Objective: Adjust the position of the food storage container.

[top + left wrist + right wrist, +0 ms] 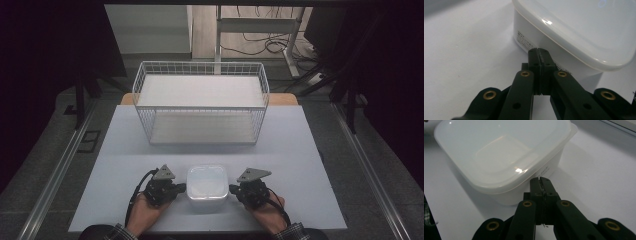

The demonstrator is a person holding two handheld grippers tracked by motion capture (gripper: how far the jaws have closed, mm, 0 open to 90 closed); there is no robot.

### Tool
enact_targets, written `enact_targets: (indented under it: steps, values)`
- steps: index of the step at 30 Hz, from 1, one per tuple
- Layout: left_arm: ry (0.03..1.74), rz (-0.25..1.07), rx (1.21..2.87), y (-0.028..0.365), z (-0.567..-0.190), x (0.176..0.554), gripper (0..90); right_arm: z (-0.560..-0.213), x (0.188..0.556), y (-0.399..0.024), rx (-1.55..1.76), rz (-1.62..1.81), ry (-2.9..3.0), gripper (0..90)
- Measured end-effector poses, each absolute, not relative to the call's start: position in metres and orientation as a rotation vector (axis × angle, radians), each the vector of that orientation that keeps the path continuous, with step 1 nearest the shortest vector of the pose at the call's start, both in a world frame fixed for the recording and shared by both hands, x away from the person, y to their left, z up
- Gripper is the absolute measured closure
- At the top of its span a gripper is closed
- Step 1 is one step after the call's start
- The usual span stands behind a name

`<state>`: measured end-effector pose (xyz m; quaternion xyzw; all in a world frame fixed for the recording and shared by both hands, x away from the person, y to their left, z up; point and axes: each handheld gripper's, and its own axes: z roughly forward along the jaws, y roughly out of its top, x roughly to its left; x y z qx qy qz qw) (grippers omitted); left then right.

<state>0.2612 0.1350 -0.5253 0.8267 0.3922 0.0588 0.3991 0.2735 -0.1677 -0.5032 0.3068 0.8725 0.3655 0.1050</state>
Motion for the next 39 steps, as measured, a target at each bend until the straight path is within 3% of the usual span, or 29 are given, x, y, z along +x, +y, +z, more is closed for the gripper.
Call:
enact_targets:
  steps: [18, 21, 24, 28, 29, 30, 31, 35, 39]
  values:
    - [1.025, 0.185, 2.088, 0.134, -0.524, 0.271, 89.7, -0.506, 0.295, -0.162, 0.940, 1.053, 2.555, 88.8]
    - [1.014, 0.243, 2.100, 0.137, -0.521, 0.268, 87.9, -0.505, 0.294, -0.163, 0.920, 1.049, 2.551, 87.7]
    - [1.006, 0.301, 2.086, 0.146, -0.518, 0.265, 68.8, -0.502, 0.291, -0.167, 0.885, 1.047, 2.518, 77.7]
    - [0.988, 0.311, 2.055, 0.159, -0.520, 0.262, 36.5, -0.501, 0.291, -0.177, 0.870, 1.049, 2.495, 54.4]
    - [0.991, 0.298, 2.048, 0.162, -0.521, 0.263, 31.8, -0.502, 0.291, -0.179, 0.868, 1.049, 2.487, 47.9]
    - [0.993, 0.299, 2.042, 0.163, -0.522, 0.263, 22.1, -0.504, 0.292, -0.181, 0.851, 1.069, 2.481, 30.2]
    - [0.997, 0.309, 2.038, 0.164, -0.523, 0.262, 17.5, -0.505, 0.292, -0.182, 0.839, 1.058, 2.474, 23.7]
    - [1.012, 0.306, 2.031, 0.165, -0.525, 0.264, 12.3, -0.509, 0.291, -0.184, 0.831, 1.032, 2.477, 13.3]
    - [0.997, 0.314, 2.035, 0.164, -0.527, 0.264, 11.0, -0.509, 0.291, -0.188, 0.867, 1.067, 2.460, 8.4]
